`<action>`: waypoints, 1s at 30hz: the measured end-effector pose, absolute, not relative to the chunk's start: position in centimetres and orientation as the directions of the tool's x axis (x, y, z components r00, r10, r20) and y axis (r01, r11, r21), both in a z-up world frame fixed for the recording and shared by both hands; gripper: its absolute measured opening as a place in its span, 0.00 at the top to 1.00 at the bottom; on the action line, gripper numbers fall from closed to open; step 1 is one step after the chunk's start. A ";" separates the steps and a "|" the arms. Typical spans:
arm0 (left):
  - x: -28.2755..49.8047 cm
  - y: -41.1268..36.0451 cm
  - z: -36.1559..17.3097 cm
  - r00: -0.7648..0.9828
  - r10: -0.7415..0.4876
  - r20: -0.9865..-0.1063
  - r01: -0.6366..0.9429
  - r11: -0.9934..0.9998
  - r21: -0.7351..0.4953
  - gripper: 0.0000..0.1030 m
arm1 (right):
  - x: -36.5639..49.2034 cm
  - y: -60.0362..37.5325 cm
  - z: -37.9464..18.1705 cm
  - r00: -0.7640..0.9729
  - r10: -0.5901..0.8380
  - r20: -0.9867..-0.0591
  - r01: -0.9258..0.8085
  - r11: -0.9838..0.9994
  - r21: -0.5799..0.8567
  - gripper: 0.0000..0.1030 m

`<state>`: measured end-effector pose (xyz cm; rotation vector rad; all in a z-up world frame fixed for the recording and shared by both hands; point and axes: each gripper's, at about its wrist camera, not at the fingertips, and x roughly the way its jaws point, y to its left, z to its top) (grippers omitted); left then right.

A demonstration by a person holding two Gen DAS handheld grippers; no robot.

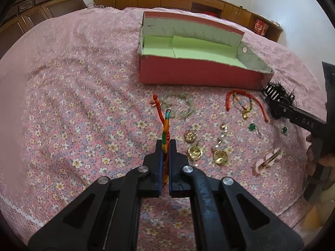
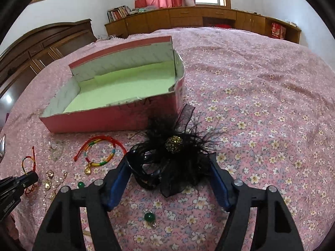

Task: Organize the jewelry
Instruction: 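Carry both items into the shoebox and open both tools to release them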

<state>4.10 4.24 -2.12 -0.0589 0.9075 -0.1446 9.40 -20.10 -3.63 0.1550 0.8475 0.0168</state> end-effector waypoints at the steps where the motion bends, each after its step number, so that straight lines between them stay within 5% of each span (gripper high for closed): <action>1: 4.1 4.2 -1.9 0.610 -0.154 -0.778 0.101 0.988 -0.116 1.00 | 9.3 -20.2 -3.5 0.665 0.077 -0.743 0.047 0.988 0.144 0.30; 30: 11.5 2.9 6.6 0.752 -0.190 -0.632 0.170 0.981 -0.094 1.00 | 13.2 -17.8 5.9 0.764 0.124 -0.633 -0.069 0.991 0.111 0.29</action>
